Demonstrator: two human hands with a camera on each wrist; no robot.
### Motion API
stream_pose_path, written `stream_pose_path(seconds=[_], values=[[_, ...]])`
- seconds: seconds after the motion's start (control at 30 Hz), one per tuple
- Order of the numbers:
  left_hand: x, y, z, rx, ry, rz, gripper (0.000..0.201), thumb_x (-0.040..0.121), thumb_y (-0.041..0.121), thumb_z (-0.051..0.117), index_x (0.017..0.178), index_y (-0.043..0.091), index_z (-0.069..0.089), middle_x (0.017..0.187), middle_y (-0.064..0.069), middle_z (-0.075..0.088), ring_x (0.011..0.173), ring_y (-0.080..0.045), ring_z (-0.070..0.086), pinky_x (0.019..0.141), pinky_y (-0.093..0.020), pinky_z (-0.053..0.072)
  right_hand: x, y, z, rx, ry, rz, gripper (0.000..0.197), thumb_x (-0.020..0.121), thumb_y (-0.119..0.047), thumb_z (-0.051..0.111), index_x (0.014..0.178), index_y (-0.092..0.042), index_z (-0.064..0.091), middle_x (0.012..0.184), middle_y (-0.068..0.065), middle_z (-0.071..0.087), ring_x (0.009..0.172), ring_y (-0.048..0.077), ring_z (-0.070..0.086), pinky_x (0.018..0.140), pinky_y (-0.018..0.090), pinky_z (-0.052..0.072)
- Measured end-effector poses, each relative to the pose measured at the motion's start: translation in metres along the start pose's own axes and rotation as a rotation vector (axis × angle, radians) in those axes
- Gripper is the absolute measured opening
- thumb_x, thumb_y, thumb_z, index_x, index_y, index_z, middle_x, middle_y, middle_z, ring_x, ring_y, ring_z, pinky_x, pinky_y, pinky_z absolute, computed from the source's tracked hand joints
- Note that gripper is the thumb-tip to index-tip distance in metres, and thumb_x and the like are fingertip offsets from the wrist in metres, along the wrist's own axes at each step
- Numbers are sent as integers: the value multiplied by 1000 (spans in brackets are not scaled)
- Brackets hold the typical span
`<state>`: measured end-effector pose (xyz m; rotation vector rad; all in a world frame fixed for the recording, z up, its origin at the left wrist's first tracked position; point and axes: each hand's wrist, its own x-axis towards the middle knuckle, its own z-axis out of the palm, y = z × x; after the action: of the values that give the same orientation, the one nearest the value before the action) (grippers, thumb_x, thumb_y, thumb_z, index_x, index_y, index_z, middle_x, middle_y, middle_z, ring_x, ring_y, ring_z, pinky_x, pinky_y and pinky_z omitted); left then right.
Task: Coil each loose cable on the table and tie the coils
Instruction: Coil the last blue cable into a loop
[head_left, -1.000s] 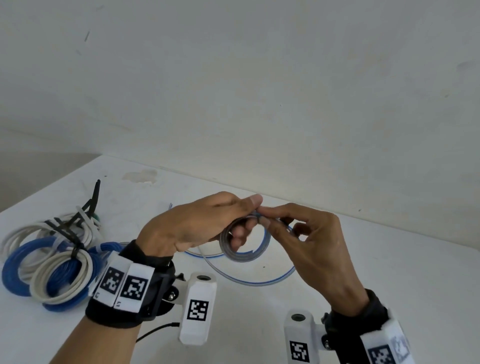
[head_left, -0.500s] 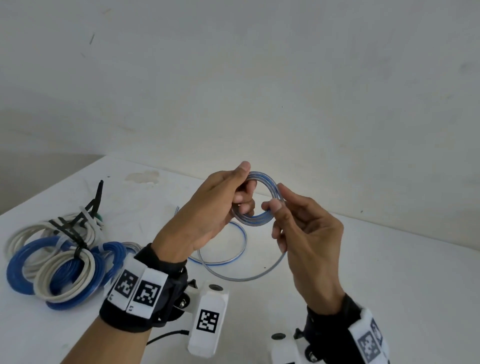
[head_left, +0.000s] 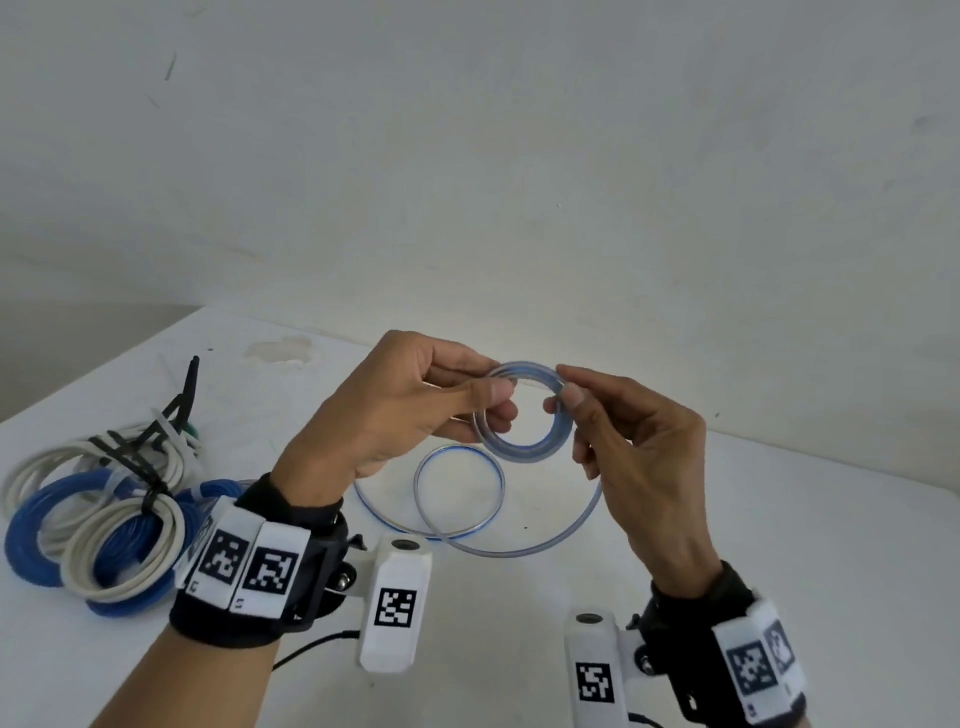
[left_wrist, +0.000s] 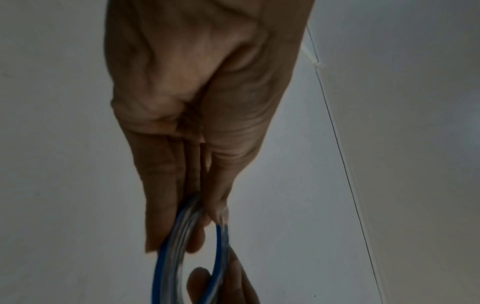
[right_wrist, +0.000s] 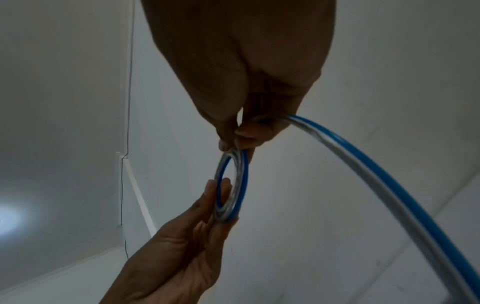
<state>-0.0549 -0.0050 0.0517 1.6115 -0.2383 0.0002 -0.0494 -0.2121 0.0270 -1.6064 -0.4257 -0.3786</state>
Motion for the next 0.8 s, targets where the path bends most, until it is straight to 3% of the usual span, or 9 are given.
stream_pose_path(seconds=[0.17,0.27,0.37,0.5,0.53,0.6,0.67,0.73,0.8], values=[[2,1,6,-183,141,54,18,89,16,70,103,5,74,89,-14,78,84,-24,77,69,-27,60,-9,6,23,196,137,19,30,88,-24,70,118,-23,73,81,16,76,49,19,48,49,24,44],[3,-1,13,-242,118,54,23,89,18,70,106,3,73,92,-15,78,87,-24,76,73,-29,61,-10,4,22,191,181,-3,32,88,-26,69,120,-27,72,79,24,71,49,20,45,47,24,42],[4,0,12,-148,21,6,37,89,34,66,113,5,70,97,-11,77,92,-24,75,83,-33,61,-3,-1,5,93,25,0,26,94,-14,68,116,-26,74,75,13,73,49,16,43,48,22,39],[3,-2,14,-53,-159,-115,49,99,49,45,106,10,74,67,-5,59,59,-17,55,81,-38,60,-2,-7,-4,-121,-269,-37,31,95,-5,67,114,-28,76,75,-14,74,56,4,58,56,12,41],[3,-3,17,-11,-197,-144,55,101,52,41,105,9,74,61,-3,50,53,-15,46,80,-38,59,-3,-7,-5,-169,-302,-49,30,96,-9,67,114,-31,76,77,-14,74,61,6,62,58,16,43],[3,-5,19,105,-264,-192,72,102,57,33,112,-5,68,56,-1,35,48,-13,31,80,-37,56,-3,-6,-6,-241,-333,-59,28,96,-17,68,115,-36,76,83,-8,76,70,12,66,61,38,50],[5,-5,19,147,-312,-217,81,102,60,29,117,-14,59,62,-6,23,48,-14,24,79,-34,53,-4,-8,-7,-264,-340,-67,26,96,-20,68,115,-36,76,86,-7,77,72,14,67,64,46,52],[6,-4,18,104,-297,-214,84,99,62,34,118,-17,55,75,-15,18,51,-15,23,78,-33,51,-4,-10,-6,-248,-325,-78,26,96,-17,68,115,-33,76,86,-10,77,67,12,65,61,38,51],[7,-3,19,37,-248,-199,85,96,62,39,114,-20,54,81,-17,21,50,-13,27,76,-34,49,-5,-10,-3,-212,-293,-80,28,96,-15,67,116,-34,75,83,-13,75,58,7,55,55,21,44]])
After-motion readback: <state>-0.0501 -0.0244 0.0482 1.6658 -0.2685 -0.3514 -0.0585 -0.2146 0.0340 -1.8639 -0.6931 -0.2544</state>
